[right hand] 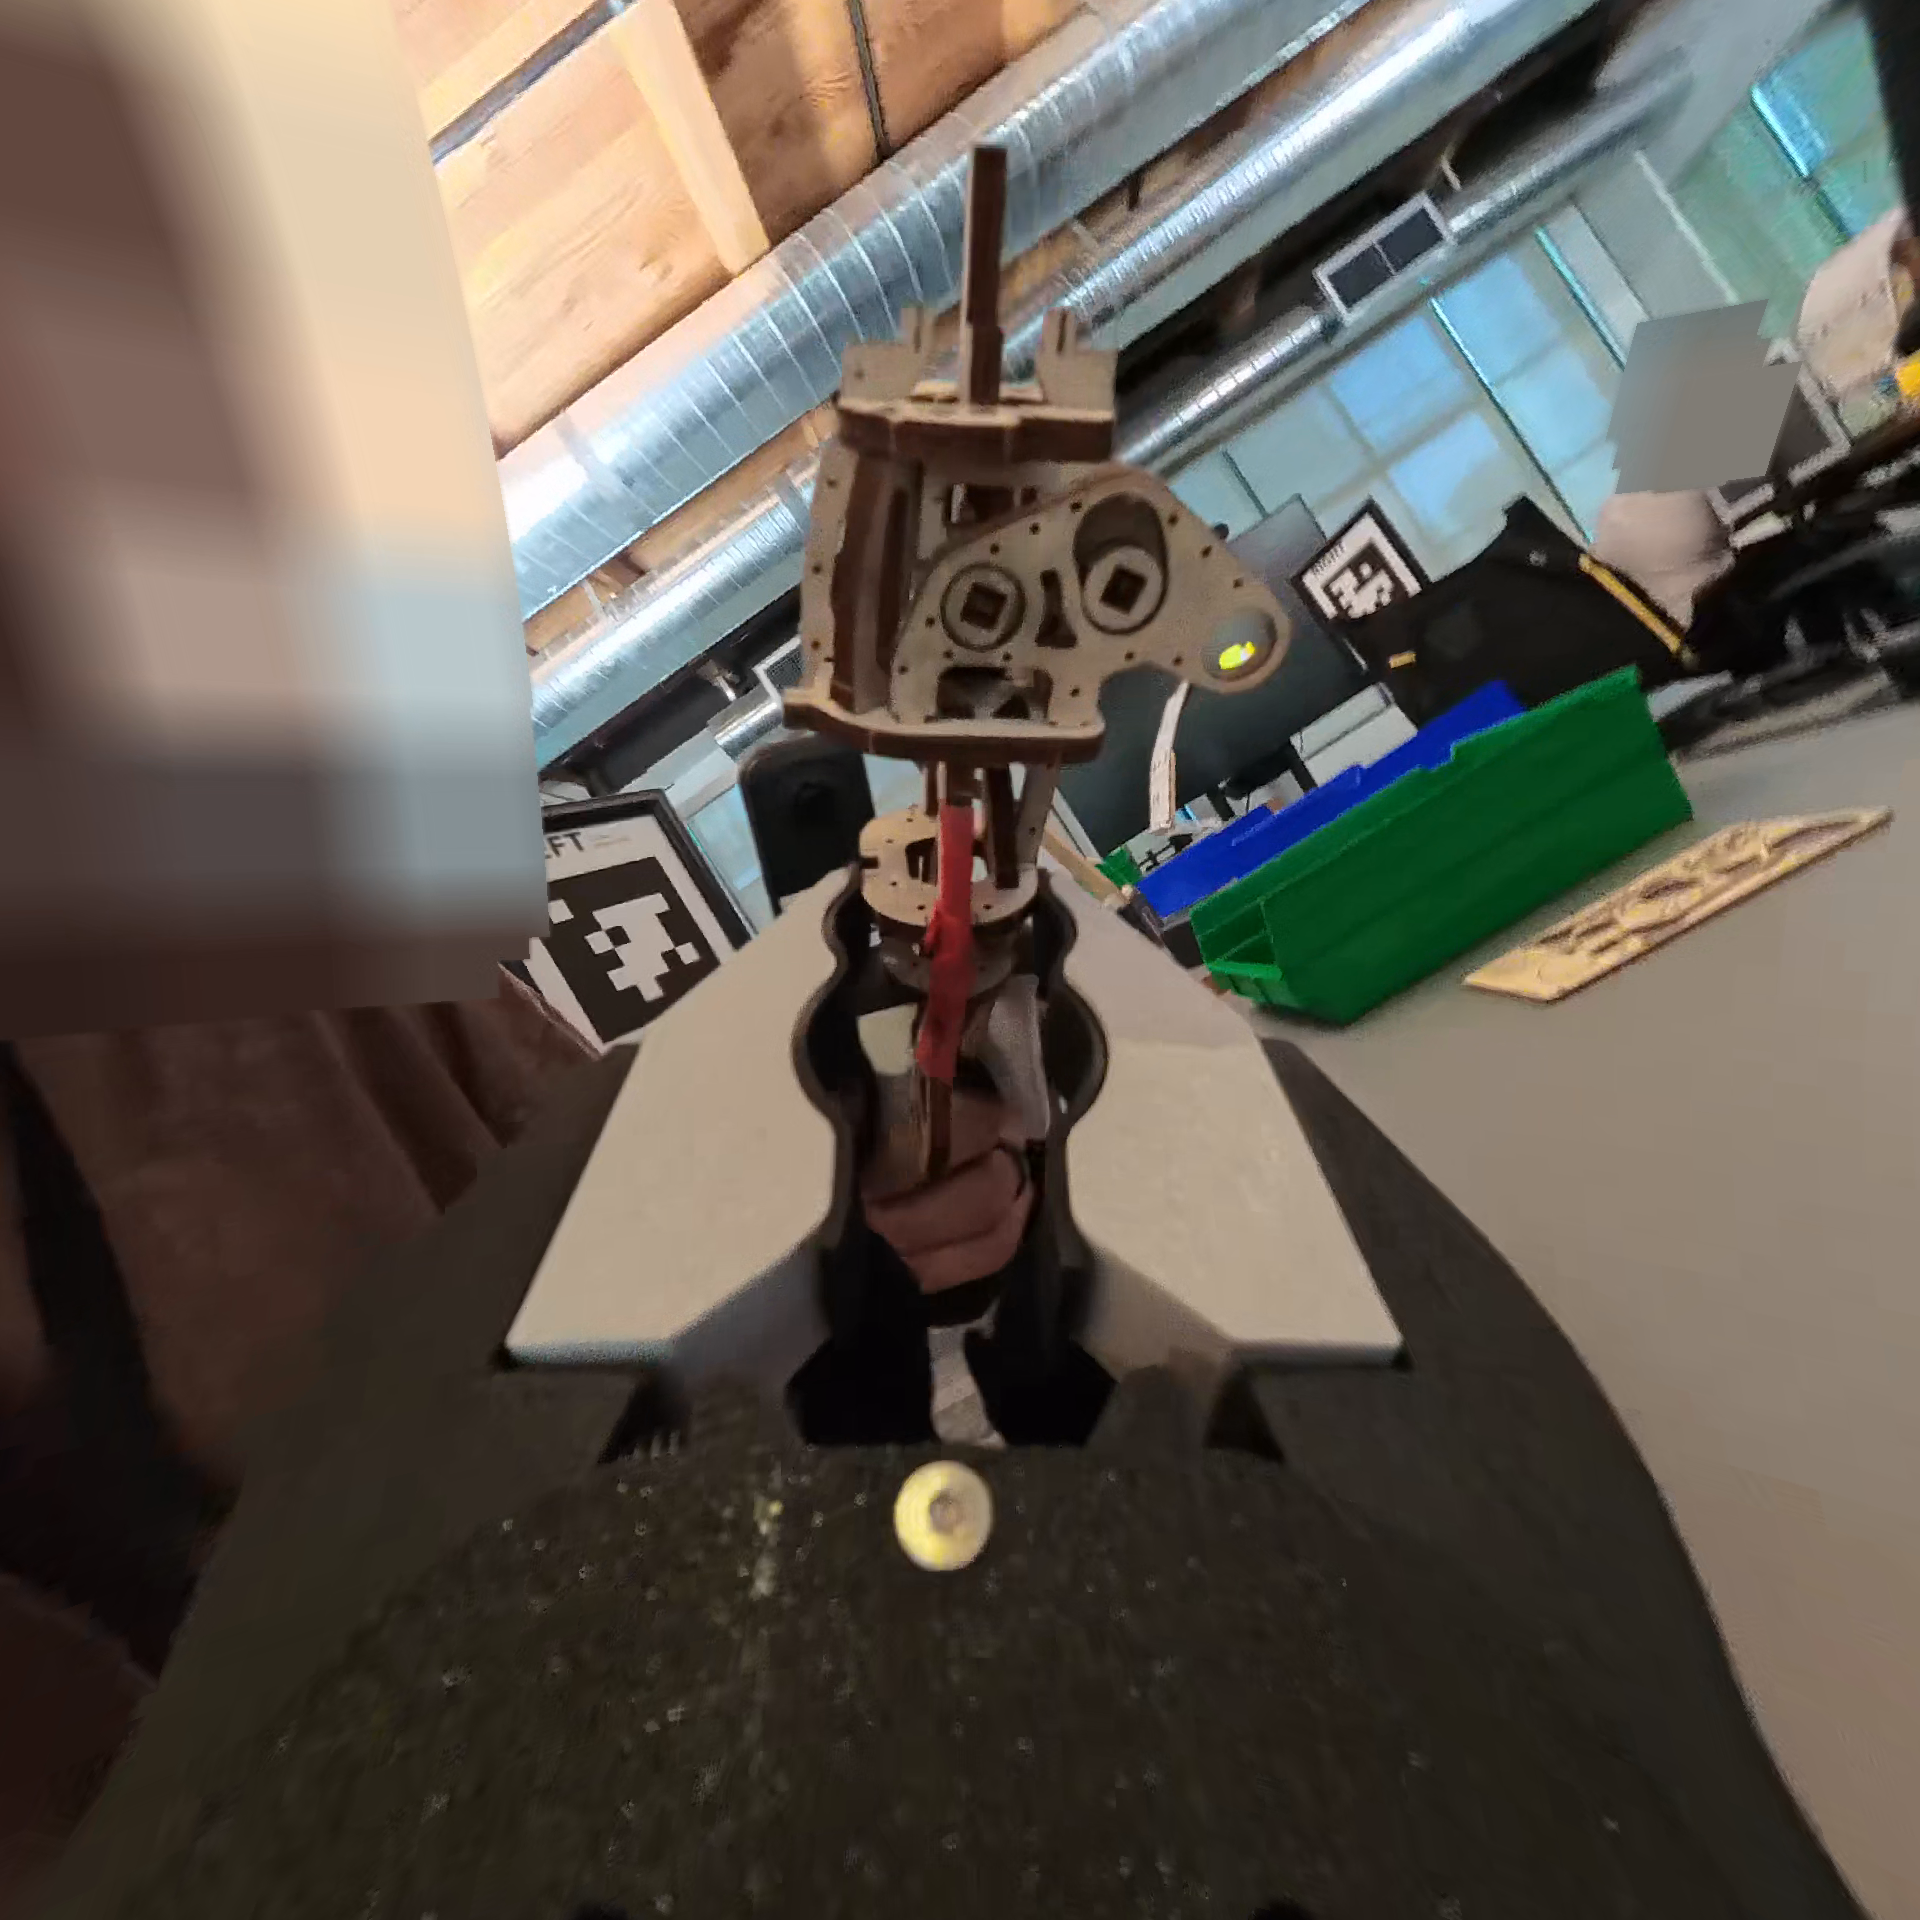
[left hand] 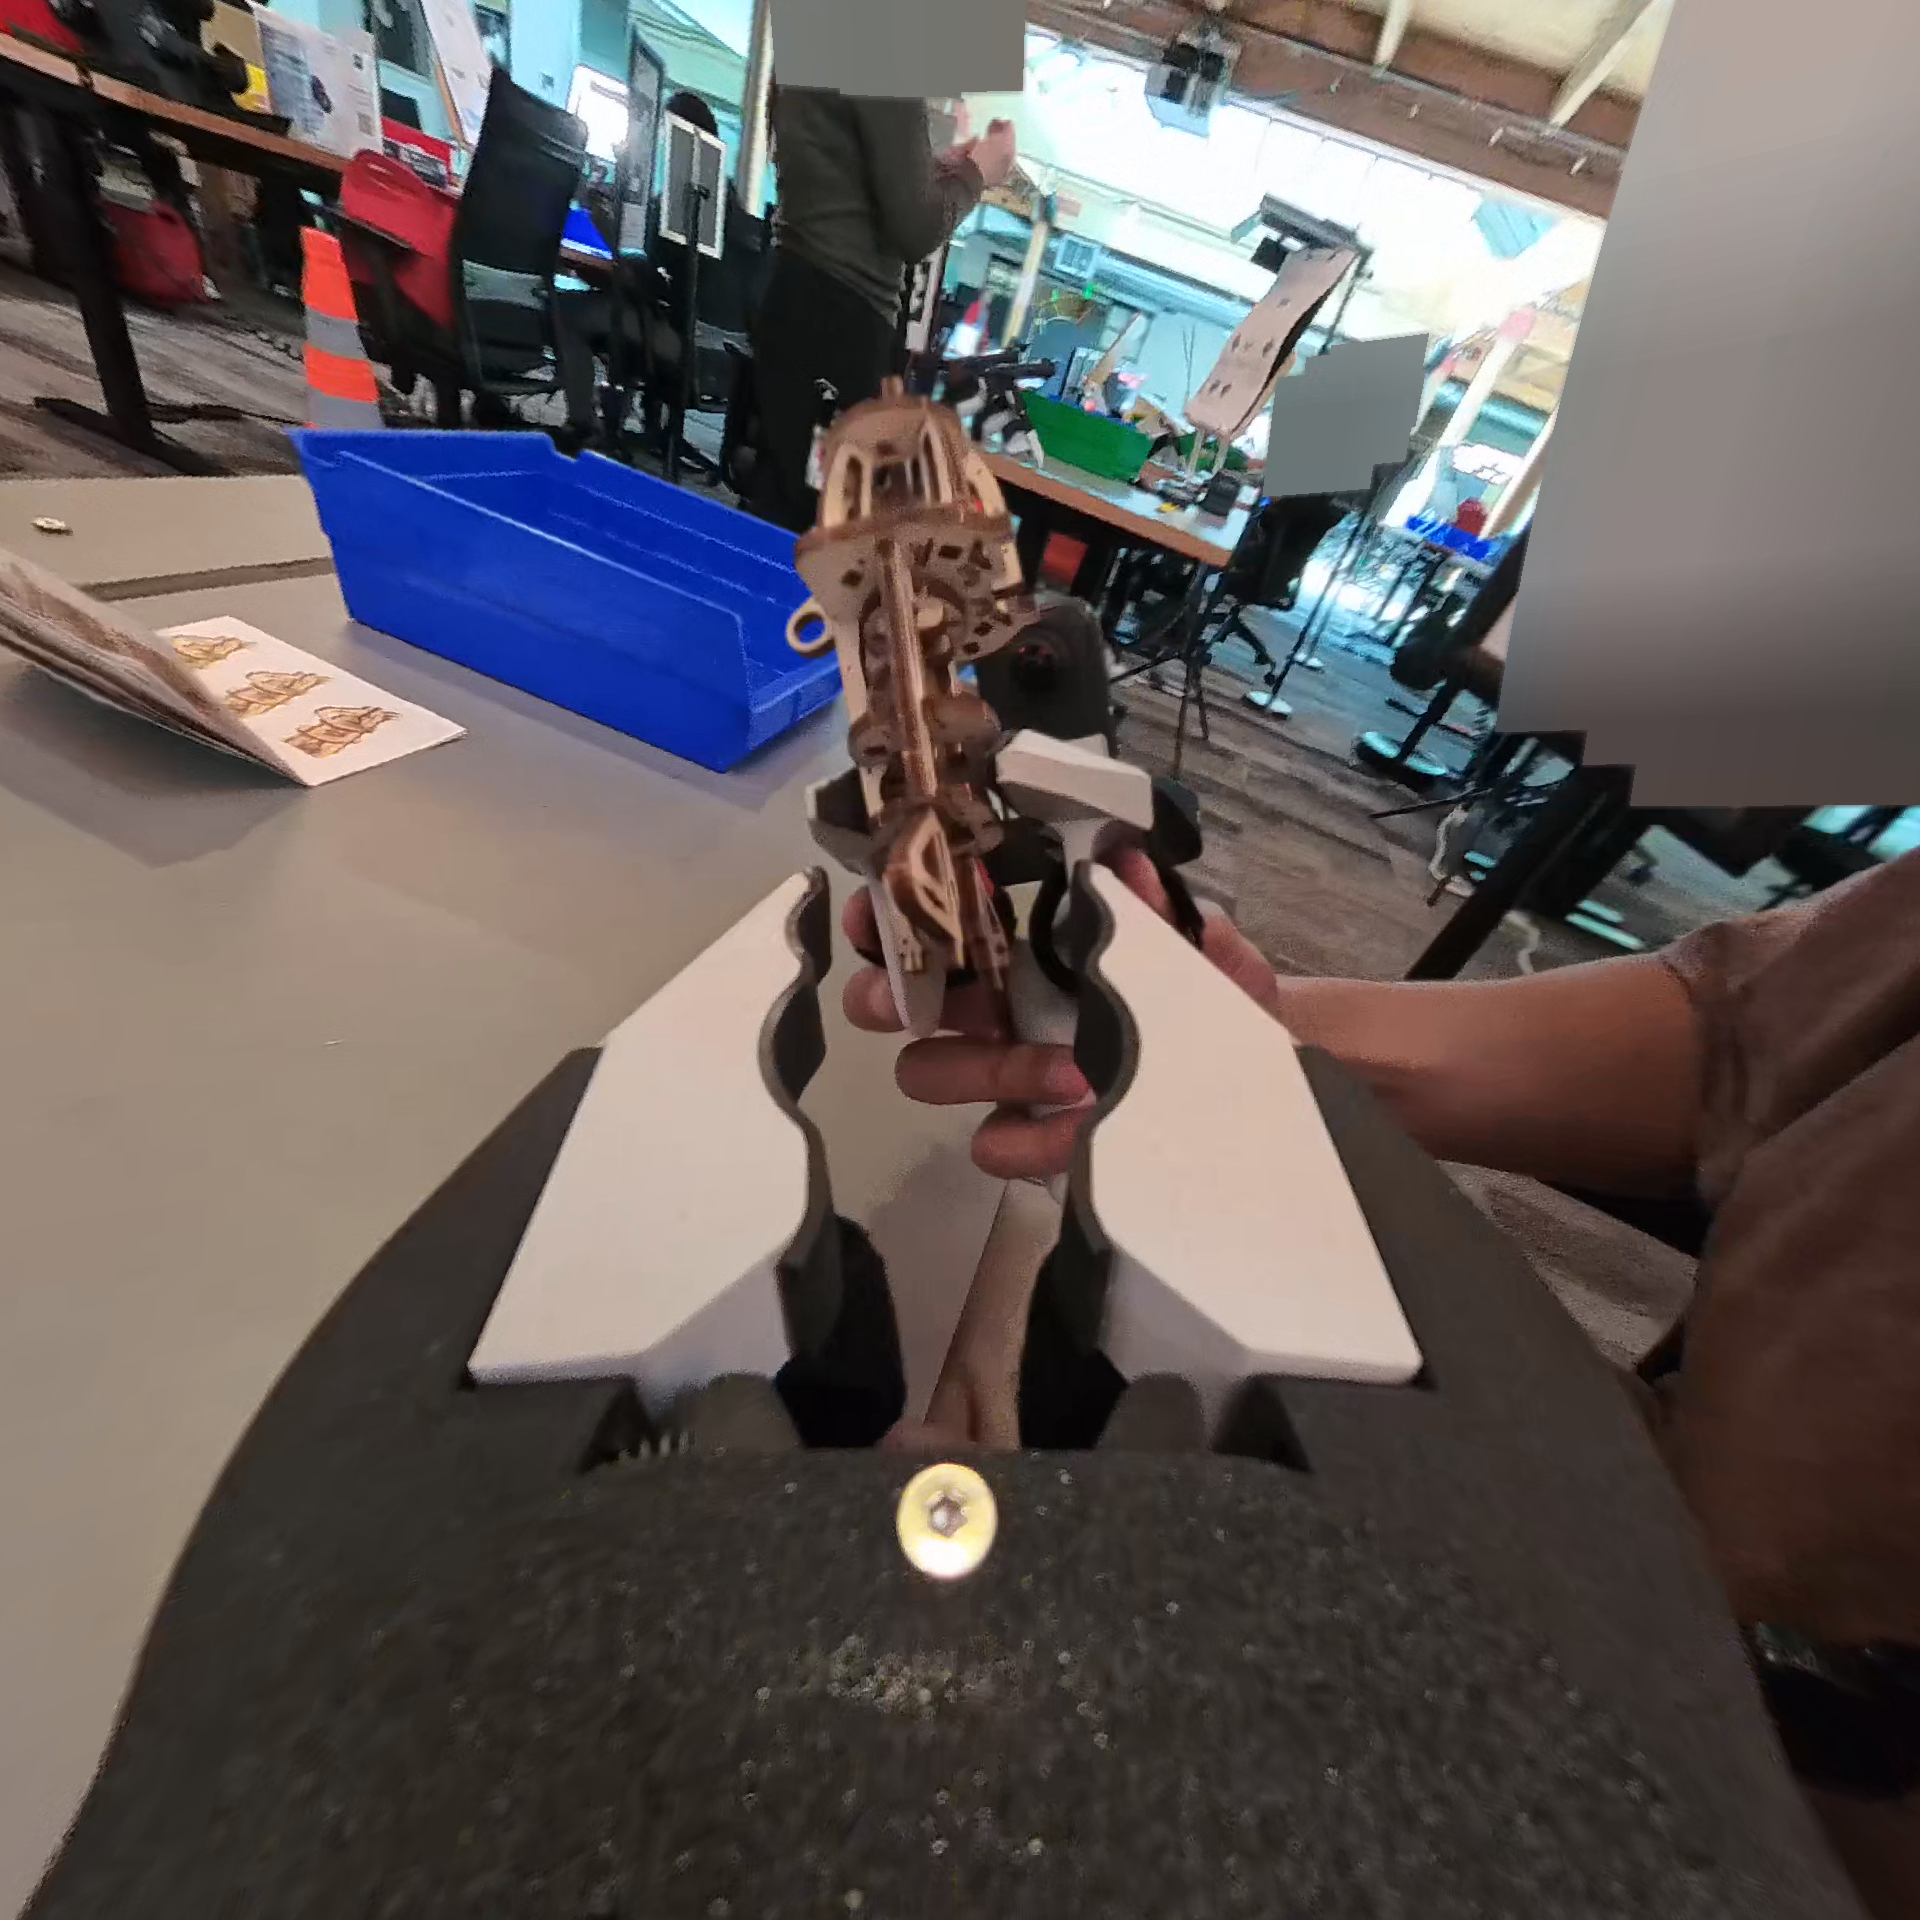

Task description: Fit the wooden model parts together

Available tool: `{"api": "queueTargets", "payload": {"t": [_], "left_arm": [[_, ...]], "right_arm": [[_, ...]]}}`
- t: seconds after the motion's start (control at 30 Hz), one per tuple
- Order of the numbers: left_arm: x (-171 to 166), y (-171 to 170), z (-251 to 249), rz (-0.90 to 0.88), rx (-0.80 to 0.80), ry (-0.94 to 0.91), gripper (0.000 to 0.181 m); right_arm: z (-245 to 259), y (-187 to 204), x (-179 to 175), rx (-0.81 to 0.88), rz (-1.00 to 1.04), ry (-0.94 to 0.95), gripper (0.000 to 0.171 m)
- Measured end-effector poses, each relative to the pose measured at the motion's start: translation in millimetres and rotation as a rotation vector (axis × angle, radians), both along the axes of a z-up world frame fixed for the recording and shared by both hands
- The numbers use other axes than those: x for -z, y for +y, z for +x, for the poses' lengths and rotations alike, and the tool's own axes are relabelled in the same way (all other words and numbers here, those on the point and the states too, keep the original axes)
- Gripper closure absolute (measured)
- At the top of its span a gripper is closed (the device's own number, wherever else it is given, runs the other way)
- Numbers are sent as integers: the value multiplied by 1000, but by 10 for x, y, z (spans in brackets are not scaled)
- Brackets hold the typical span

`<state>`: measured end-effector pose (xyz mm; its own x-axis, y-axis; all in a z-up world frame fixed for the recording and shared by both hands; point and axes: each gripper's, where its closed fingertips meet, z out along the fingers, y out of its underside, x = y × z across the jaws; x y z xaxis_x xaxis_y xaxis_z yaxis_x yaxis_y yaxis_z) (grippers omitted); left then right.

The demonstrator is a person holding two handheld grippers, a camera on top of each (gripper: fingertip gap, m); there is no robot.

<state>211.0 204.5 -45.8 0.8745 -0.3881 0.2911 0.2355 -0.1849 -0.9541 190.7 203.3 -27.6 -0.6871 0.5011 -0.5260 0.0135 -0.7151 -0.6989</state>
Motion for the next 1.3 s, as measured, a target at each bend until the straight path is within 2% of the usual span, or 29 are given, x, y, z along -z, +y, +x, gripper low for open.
{"api": "queueTargets", "payload": {"t": [0.17,0.27,0.33,0.5,0.73,0.83,0.9,0.97,1.03,1.1,1.23,1.3], "left_arm": [[-39,-76,7,26,-113,74,141],[123,-87,-11,-34,-114,72,147],[160,-90,3,-49,-97,20,149],[70,-161,-62,-7,-79,-106,175],[55,-267,-34,20,-43,-152,178],[-13,-302,-98,55,-32,-196,179],[-22,-317,-166,69,-38,-202,180],[-47,-347,-225,79,-26,-212,180],[-38,-384,-287,63,-4,-185,180],[71,-428,-343,11,20,-89,180],[365,-552,-271,-134,140,91,179],[442,-579,-212,-169,174,137,179]], "right_arm": [[-16,-102,-41,-7,31,0,142],[-72,-153,3,20,9,-41,144],[-83,-229,31,3,-4,-57,143],[-109,-305,102,1,26,-88,143],[-64,-423,150,-84,55,-138,142],[-54,-417,182,-88,89,-163,130],[-41,-371,181,-69,113,-156,131],[-26,-329,246,-64,161,-174,123],[1,-240,361,-93,204,-236,94],[51,-88,392,-100,252,-280,81],[116,-100,476,-101,501,-318,83],[152,-228,613,-144,614,-348,98]]}}
